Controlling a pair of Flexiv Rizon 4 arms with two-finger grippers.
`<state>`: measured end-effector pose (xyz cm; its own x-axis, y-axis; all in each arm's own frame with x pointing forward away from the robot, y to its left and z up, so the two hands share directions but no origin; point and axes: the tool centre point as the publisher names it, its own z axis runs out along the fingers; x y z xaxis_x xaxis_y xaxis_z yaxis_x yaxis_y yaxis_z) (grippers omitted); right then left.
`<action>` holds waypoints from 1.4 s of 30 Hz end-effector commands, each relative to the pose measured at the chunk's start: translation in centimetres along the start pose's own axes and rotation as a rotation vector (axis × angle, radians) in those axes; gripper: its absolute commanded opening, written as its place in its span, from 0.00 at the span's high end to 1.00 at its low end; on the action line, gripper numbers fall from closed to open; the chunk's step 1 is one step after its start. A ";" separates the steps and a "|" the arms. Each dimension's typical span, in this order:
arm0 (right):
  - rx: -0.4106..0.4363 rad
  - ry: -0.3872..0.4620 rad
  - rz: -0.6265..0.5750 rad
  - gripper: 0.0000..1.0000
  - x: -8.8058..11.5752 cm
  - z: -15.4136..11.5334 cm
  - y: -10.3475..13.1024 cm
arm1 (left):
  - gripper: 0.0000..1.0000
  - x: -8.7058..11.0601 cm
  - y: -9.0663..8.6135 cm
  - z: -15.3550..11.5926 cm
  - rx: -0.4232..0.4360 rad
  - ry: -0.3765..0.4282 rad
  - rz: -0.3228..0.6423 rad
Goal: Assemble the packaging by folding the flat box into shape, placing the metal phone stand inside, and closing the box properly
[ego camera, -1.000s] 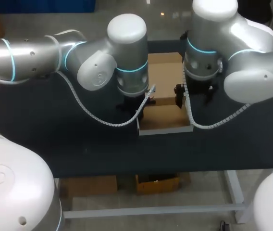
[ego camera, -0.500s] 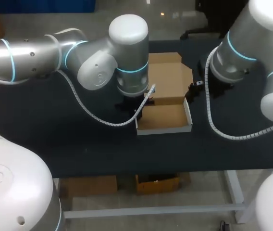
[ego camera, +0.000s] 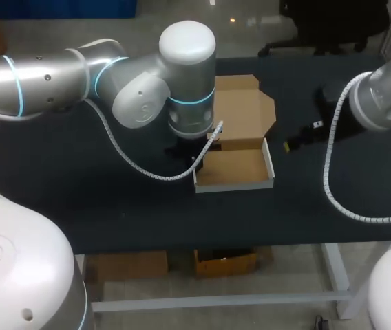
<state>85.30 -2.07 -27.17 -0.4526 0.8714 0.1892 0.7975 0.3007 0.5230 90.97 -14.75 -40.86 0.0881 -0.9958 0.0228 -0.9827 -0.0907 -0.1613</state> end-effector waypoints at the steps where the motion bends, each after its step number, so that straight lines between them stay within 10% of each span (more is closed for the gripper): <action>1: -0.029 0.047 -0.002 0.00 -0.2 -0.1 -0.4 | 1.00 -0.1 0.2 0.0 0.001 -0.001 -0.002; 42: 0.037 0.379 -0.598 0.00 -2.6 -5.7 -7.0 | 1.00 -0.2 0.5 -0.2 -0.014 -0.016 0.064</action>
<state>79.18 -7.78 -27.26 -0.8869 0.4614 0.0225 0.3854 0.7122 0.5867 90.47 -14.52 -40.84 0.0295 -0.9996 0.0000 -0.9884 -0.0292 -0.1493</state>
